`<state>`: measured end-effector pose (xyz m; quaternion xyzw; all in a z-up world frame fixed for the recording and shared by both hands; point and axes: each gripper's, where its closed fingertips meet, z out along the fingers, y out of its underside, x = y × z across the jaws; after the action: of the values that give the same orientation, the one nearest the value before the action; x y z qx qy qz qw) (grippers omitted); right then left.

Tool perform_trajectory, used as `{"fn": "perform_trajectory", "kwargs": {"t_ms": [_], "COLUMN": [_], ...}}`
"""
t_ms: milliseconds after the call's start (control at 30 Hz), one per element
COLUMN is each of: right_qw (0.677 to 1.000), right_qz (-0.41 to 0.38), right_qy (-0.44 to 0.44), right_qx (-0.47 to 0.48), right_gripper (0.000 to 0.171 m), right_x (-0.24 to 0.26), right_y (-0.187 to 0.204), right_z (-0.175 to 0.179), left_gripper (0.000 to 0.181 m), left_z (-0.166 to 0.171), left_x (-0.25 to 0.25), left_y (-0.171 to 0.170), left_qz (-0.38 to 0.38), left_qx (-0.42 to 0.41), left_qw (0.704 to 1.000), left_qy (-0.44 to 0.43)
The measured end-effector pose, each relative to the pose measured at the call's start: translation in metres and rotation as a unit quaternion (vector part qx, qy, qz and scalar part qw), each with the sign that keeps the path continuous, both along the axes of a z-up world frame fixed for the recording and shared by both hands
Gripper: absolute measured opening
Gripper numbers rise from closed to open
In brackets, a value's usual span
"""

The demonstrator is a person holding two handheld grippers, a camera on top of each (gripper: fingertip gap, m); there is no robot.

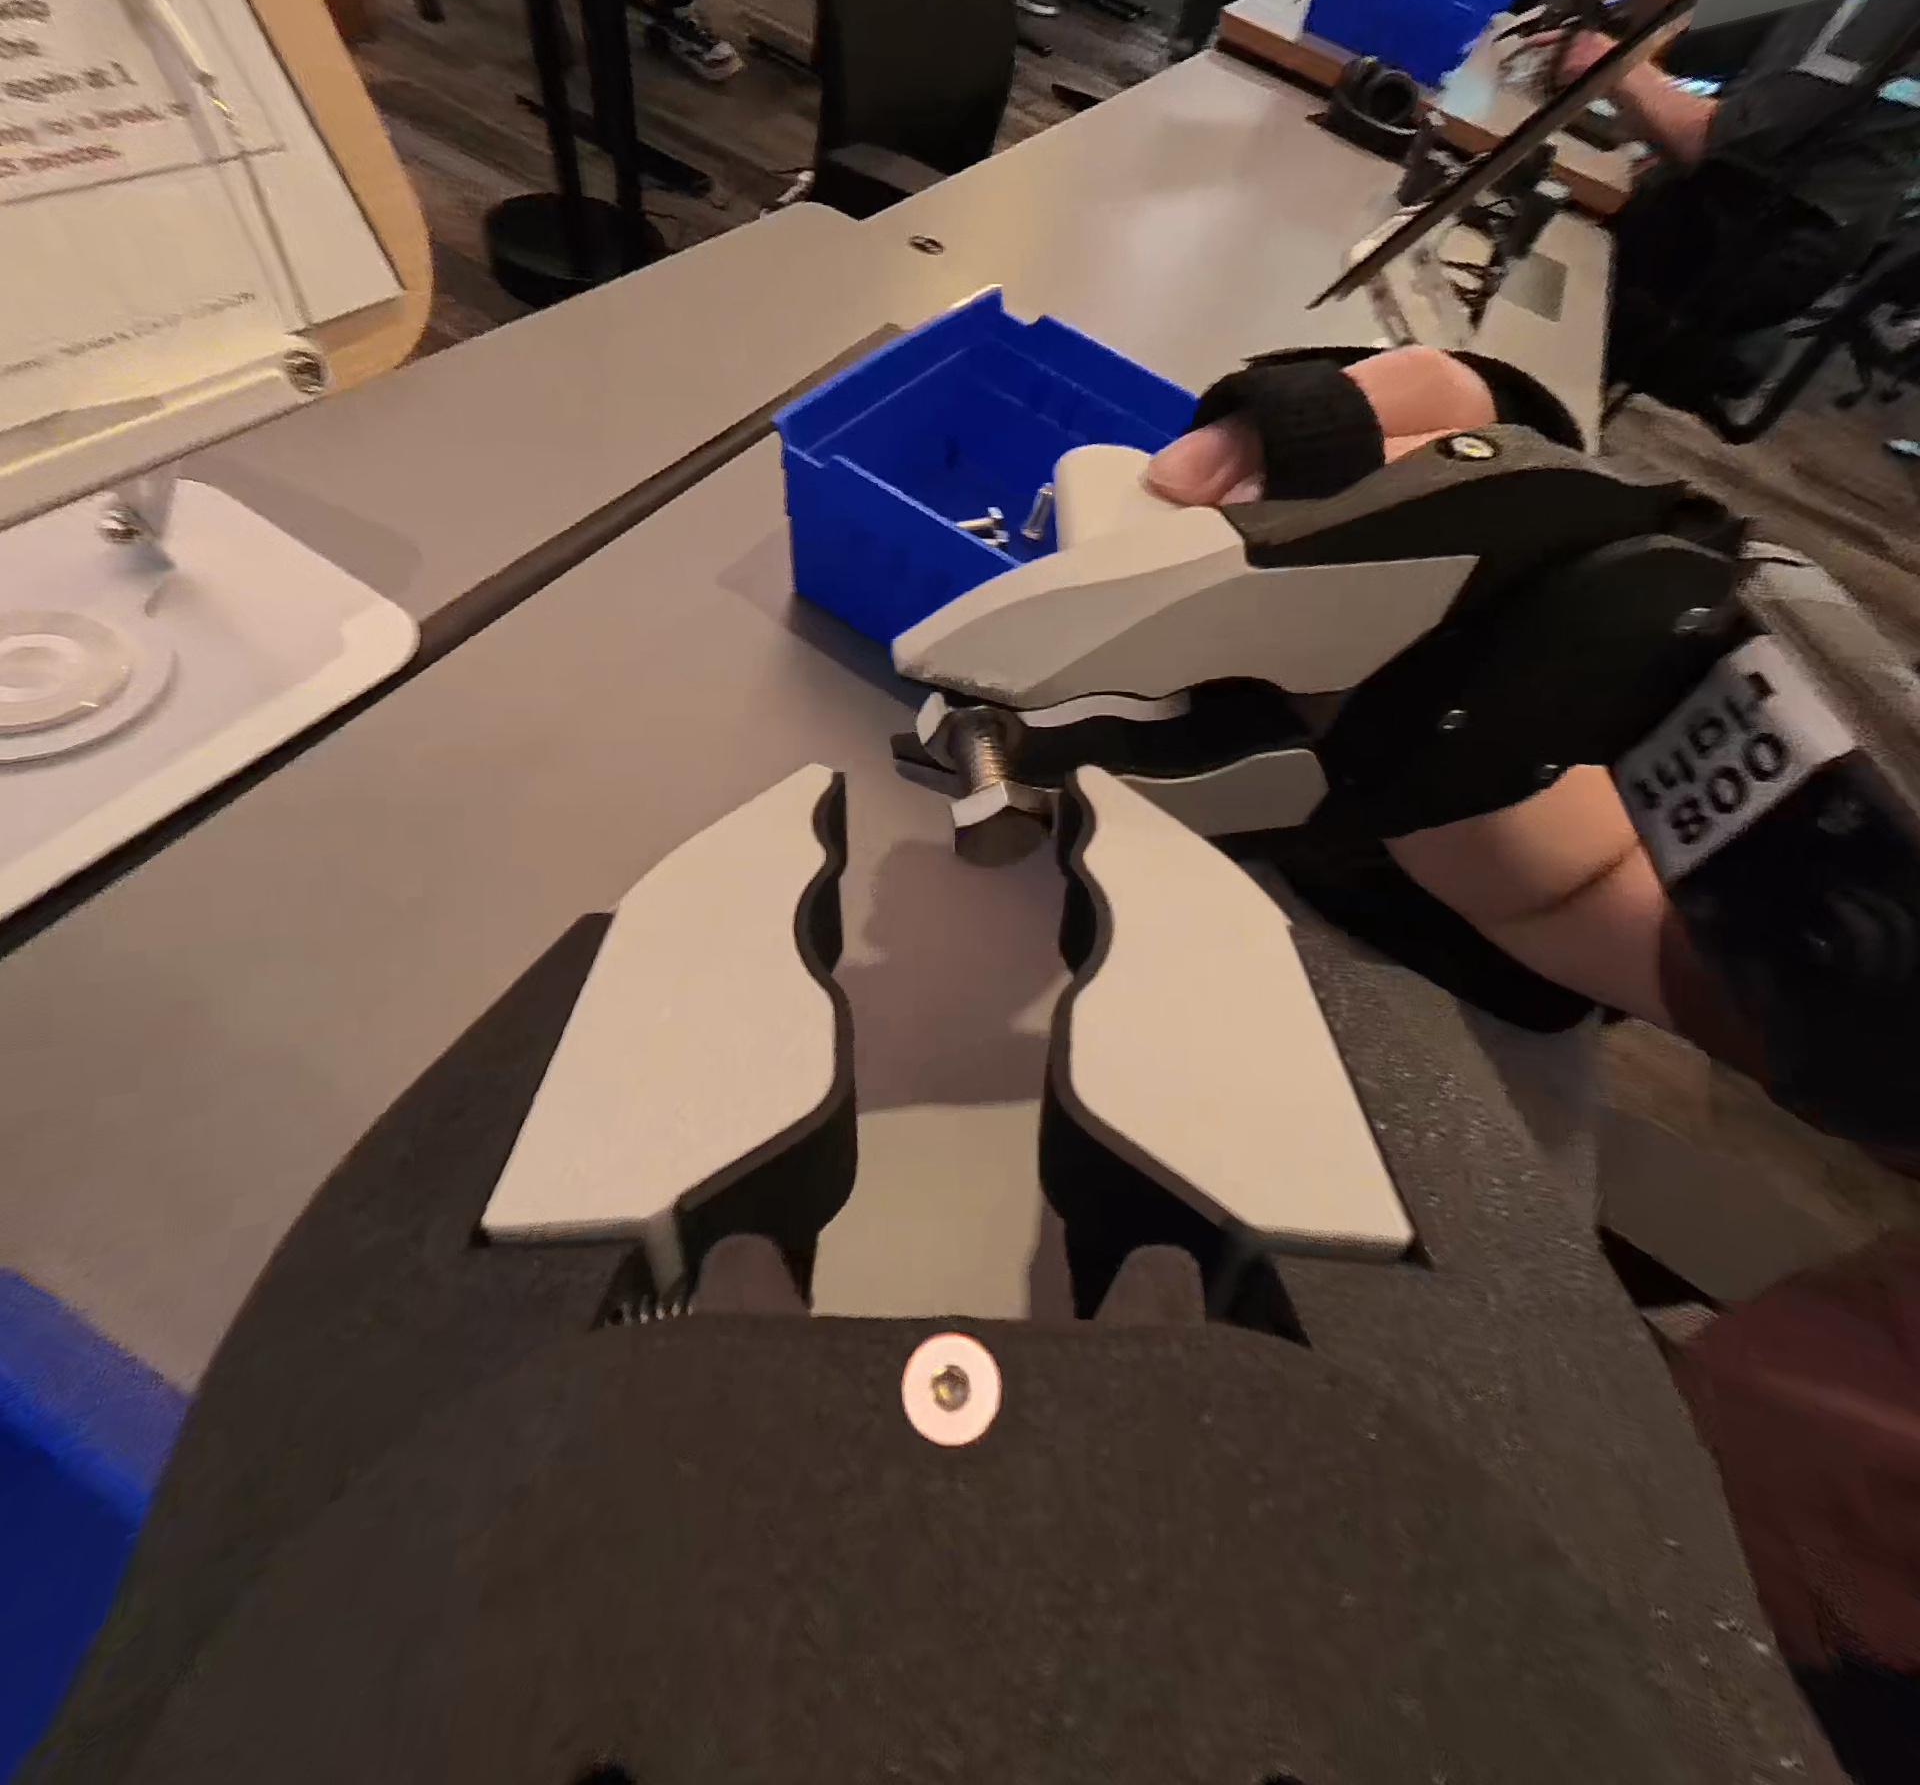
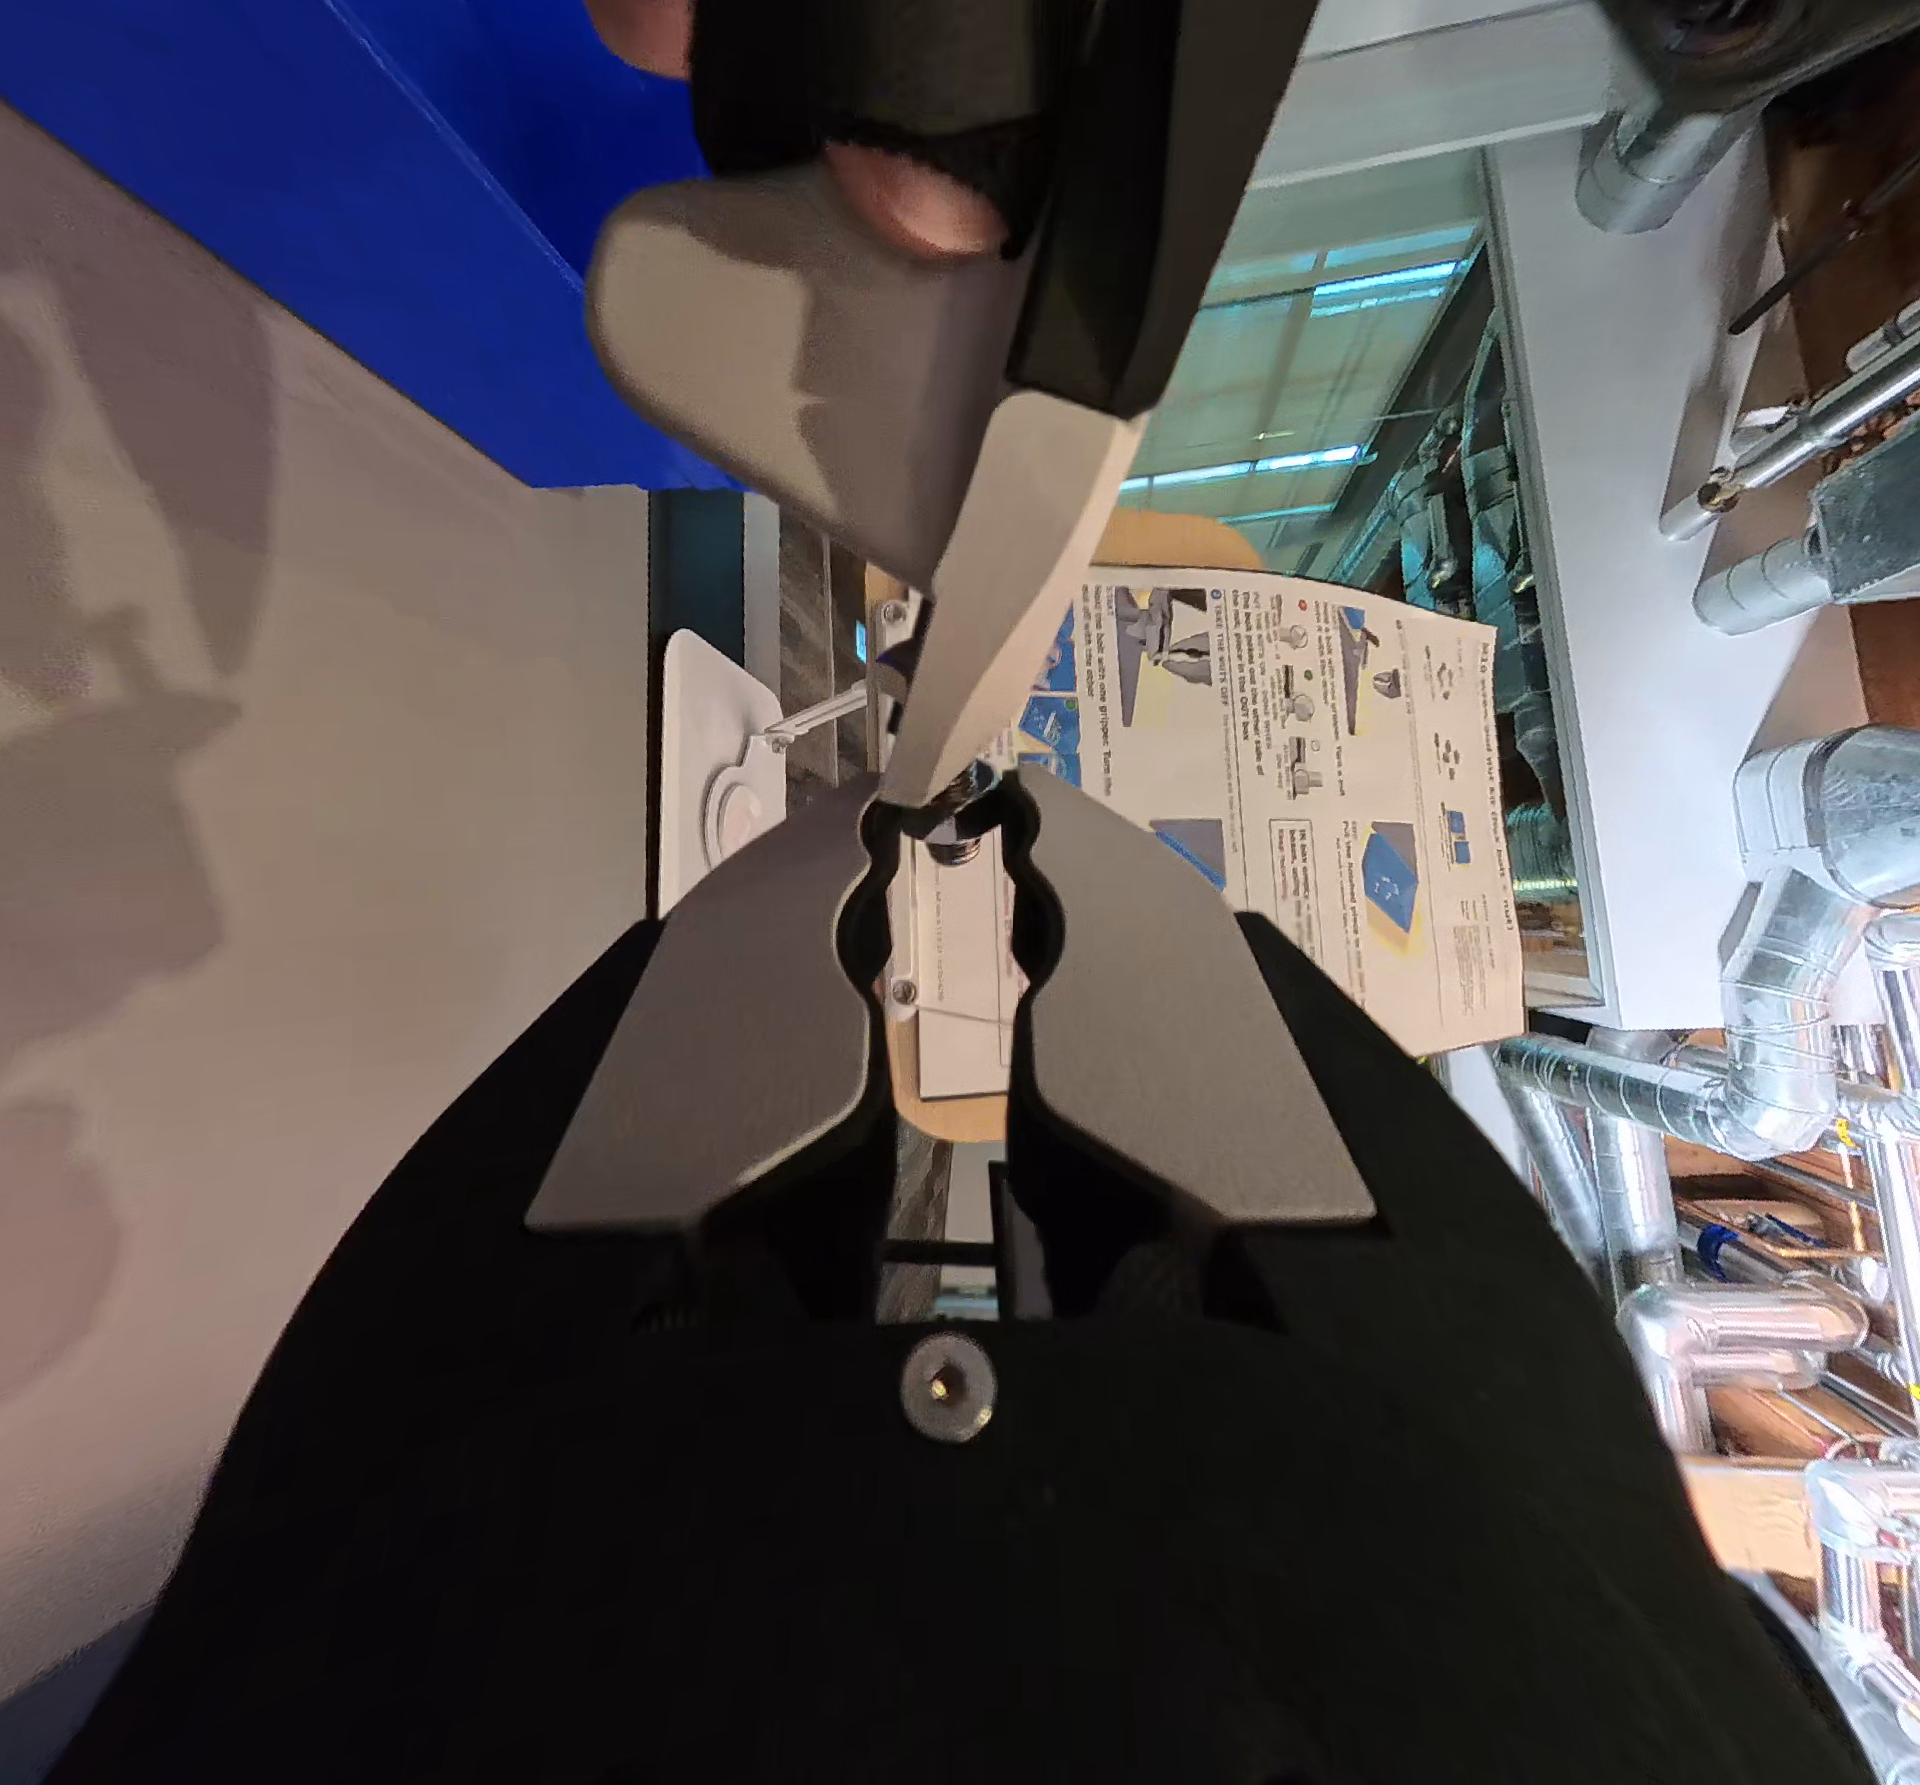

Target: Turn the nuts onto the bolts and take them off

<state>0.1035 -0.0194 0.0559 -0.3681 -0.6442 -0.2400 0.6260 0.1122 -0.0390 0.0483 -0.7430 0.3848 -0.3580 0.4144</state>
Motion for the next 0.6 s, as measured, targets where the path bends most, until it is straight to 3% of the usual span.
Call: {"fn": "perform_trajectory", "kwargs": {"t_ms": [100,300,433,533,600], "right_qw": [1.000,0.999,0.994,0.977,0.934], "right_qz": [-0.016,-0.022,-0.003,0.027,0.081], "right_qy": [-0.001,0.021,0.087,0.152,0.229], "right_qx": [0.001,-0.021,-0.062,-0.146,-0.263], "right_gripper": [0.019,0.019,0.027,0.040,0.041], "right_x": [0.002,0.000,0.002,0.009,0.010], "right_y": [0.003,0.007,0.008,0.009,0.004], "right_z": [0.000,-0.001,0.008,0.016,0.022], "left_gripper": [0.018,0.017,0.017,0.017,0.017], "left_z": [0.004,0.004,0.010,0.018,0.026], "left_x": [0.004,0.002,-0.002,-0.011,-0.015], "left_y": [-0.001,0.004,0.008,0.013,0.014], "left_qz": [0.000,0.014,0.019,0.031,0.035], "left_qx": [0.026,0.072,0.091,0.103,0.114], "left_qw": [1.000,0.997,0.996,0.994,0.993], "left_qy": [-0.008,0.025,0.017,0.006,-0.010]}}
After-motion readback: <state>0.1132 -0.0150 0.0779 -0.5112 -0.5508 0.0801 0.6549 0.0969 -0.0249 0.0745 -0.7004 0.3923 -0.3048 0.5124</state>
